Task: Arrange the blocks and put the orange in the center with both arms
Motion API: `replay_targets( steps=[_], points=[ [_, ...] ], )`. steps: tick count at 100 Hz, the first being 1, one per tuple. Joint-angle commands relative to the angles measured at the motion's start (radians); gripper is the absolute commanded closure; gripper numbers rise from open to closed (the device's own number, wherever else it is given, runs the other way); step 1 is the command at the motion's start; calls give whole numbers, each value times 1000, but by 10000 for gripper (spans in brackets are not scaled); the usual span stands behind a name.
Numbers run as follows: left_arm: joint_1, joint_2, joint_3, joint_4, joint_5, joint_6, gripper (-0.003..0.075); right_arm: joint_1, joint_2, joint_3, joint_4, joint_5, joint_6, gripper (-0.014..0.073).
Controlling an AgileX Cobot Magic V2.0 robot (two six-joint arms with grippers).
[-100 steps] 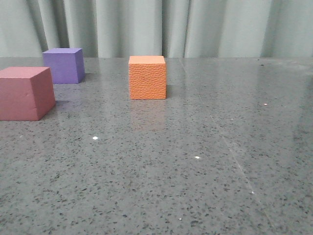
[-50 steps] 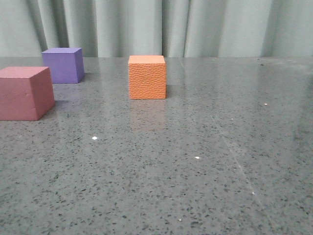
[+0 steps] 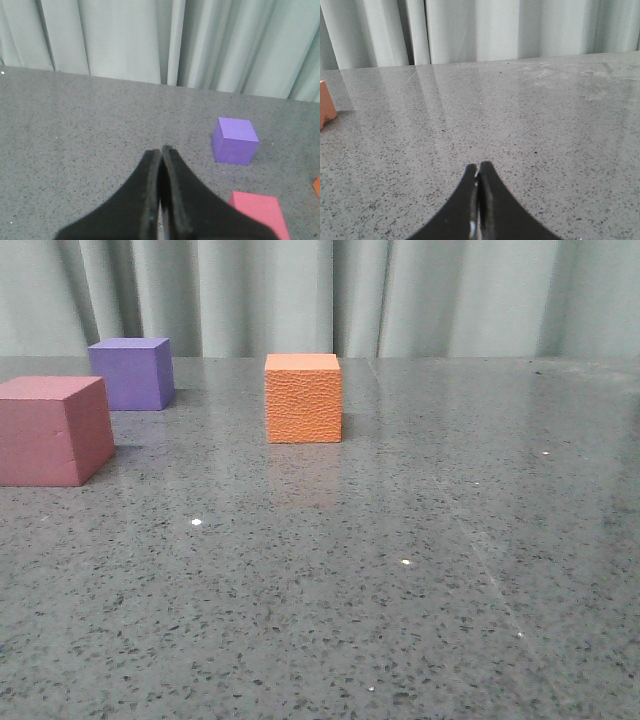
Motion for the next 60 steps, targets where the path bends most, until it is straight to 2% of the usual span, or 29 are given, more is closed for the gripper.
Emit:
replay_targets(
  steps=[1,16,41,47,50,55,60],
  points=[
    [-7,90,-98,-60,-7,-8,739,-6,-21,-14,1,-85,-9,653],
    [-7,185,-151,-149,15,3,739,-6,-21,-14,1,-85,-9,653],
    [-7,285,-196,-149,15,93,727,-6,-21,-14,1,-85,-9,653],
    [-7,286,-196,-154,13,144,688,-6,-21,-14,1,-85,-9,653],
    [-7,288,-196,-156,13,169,645,-6,-21,-14,1,-85,-9,653],
    [-7,287,-196,-156,13,194,562,-6,-21,-14,1,-85,-9,653],
    [-7,287,-196,-156,5,208,435,-6,-21,-14,1,-85,-9,653]
  ],
)
